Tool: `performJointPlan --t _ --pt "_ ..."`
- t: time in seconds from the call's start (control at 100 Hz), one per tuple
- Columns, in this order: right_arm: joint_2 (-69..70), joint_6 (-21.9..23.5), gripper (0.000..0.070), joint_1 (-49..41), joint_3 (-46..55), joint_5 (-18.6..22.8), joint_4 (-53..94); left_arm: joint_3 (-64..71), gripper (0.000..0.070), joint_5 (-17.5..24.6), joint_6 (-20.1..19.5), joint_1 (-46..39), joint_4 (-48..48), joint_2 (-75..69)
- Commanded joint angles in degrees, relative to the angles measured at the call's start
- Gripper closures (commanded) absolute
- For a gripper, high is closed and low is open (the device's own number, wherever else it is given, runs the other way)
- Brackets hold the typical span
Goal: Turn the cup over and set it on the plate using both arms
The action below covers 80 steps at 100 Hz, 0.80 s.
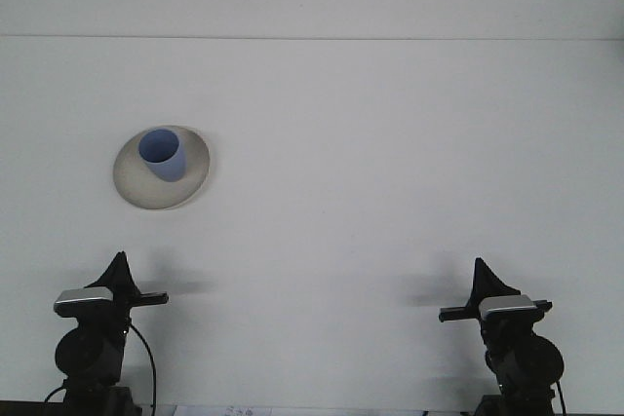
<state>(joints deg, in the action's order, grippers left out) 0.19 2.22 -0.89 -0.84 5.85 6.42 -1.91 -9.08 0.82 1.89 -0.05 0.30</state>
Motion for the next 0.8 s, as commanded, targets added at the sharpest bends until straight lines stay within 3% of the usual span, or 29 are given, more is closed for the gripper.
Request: performJointPlan --t 0.0,0.79 --pt "-0.11 0.79 0.0693 0.17 0.11 -0.11 -0.2 1.11 0.0684 0.02 0.31 -0.11 0.61 -0.13" --pt "-0.11 1.18 0.0693 0.11 0.11 0.15 -0.42 1.11 0.0684 0.02 0.31 -0.11 0.59 -0.13"
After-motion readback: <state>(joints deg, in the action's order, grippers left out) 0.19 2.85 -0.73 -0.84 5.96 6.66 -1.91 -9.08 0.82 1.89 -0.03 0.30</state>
